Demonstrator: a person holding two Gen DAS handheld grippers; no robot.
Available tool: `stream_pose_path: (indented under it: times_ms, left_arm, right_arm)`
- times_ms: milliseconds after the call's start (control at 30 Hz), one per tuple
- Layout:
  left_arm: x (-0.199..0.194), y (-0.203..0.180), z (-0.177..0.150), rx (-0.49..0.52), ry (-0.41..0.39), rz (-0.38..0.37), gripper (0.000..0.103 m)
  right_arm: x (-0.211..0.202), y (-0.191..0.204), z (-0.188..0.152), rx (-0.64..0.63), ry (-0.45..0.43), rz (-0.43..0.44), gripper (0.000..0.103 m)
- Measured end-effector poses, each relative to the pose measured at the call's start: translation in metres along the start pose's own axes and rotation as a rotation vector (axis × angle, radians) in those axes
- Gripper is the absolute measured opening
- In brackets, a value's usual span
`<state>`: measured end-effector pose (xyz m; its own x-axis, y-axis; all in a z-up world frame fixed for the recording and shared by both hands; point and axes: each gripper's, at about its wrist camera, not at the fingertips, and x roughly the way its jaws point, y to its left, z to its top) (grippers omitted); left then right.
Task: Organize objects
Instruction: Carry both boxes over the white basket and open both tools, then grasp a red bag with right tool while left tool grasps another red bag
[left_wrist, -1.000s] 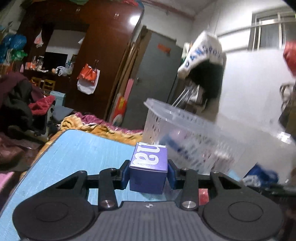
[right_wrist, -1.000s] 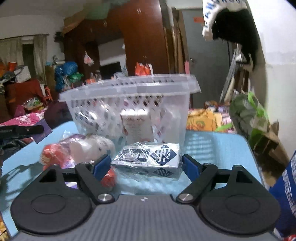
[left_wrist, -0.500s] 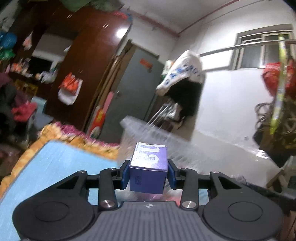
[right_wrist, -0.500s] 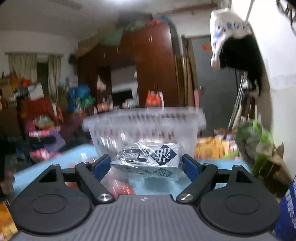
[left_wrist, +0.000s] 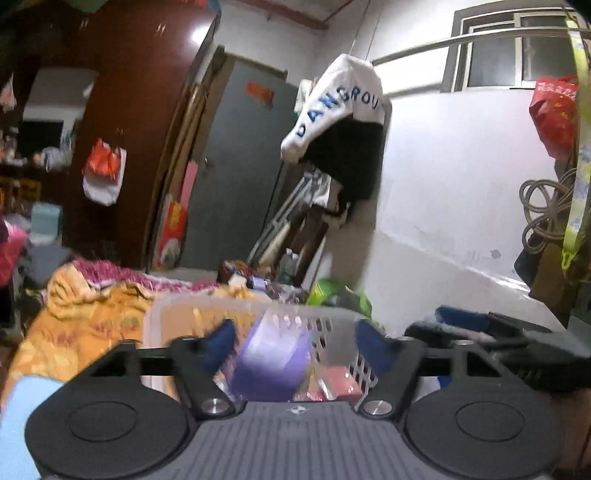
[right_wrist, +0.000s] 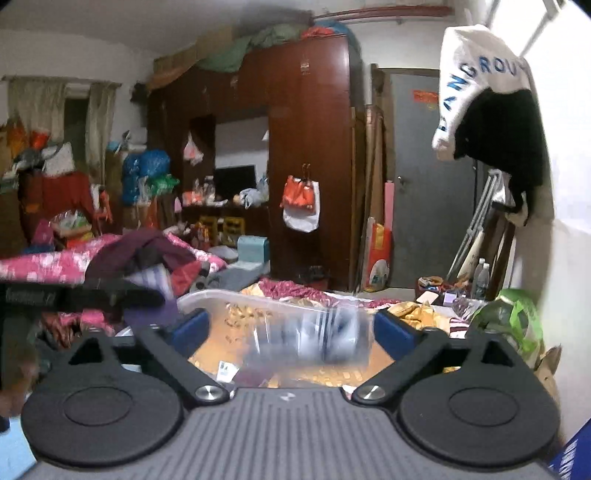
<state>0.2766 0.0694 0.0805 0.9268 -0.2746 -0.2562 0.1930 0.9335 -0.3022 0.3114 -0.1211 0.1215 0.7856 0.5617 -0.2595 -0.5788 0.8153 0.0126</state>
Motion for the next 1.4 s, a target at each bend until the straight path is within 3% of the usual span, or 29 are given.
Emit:
stream_pose_path:
  times_ms: [133, 267, 433, 533, 700, 867, 1000, 1100, 1267, 1400]
  left_arm:
    - [-0.02, 0.002, -0.013, 0.018, -0.005, -0.042, 0.08]
    - [-0.054, 0.0, -0.049, 0.083, -0.024, 0.015, 0.08]
    - [-0.064, 0.011, -0.103, 0.015, 0.056, 0.034, 0.08]
    - [-0.065, 0.008, -0.122, 0.044, 0.076, 0.088, 0.08]
    - [-0.063, 0.001, -0.128, 0.077, 0.09, 0.061, 0.08]
    - [-0.063, 0.001, -0.129, 0.077, 0.089, 0.07, 0.08]
    - [-0.055, 0.0, -0.135, 0.077, 0.148, 0.06, 0.08]
    - [-0.049, -0.002, -0.139, 0.085, 0.197, 0.047, 0.08]
    - [-0.05, -0.005, -0.141, 0.093, 0.194, 0.037, 0.08]
    - [-0.054, -0.003, -0.14, 0.069, 0.169, 0.025, 0.08]
  right_arm:
    - [-0.015, -0.012, -0.016, 0.049, 0.013, 0.048, 0.103]
    - [-0.048, -0.015, -0.052, 0.117, -0.014, 0.092, 0.103]
    - [-0.067, -0.002, -0.118, 0.163, 0.089, 0.18, 0.103]
    - [-0.083, 0.012, -0.144, 0.162, 0.105, 0.226, 0.103]
    - [-0.084, 0.025, -0.149, 0.101, 0.13, 0.226, 0.097]
    - [-0.075, 0.004, -0.14, 0.237, 0.14, 0.196, 0.07]
    - [-0.056, 0.01, -0.139, 0.186, 0.231, 0.177, 0.068]
    - [-0.043, 0.013, -0.138, 0.183, 0.267, 0.216, 0.068]
    - [-0.037, 0.002, -0.145, 0.271, 0.292, 0.291, 0.061]
    - [-0.042, -0.01, -0.151, 0.337, 0.287, 0.286, 0.058]
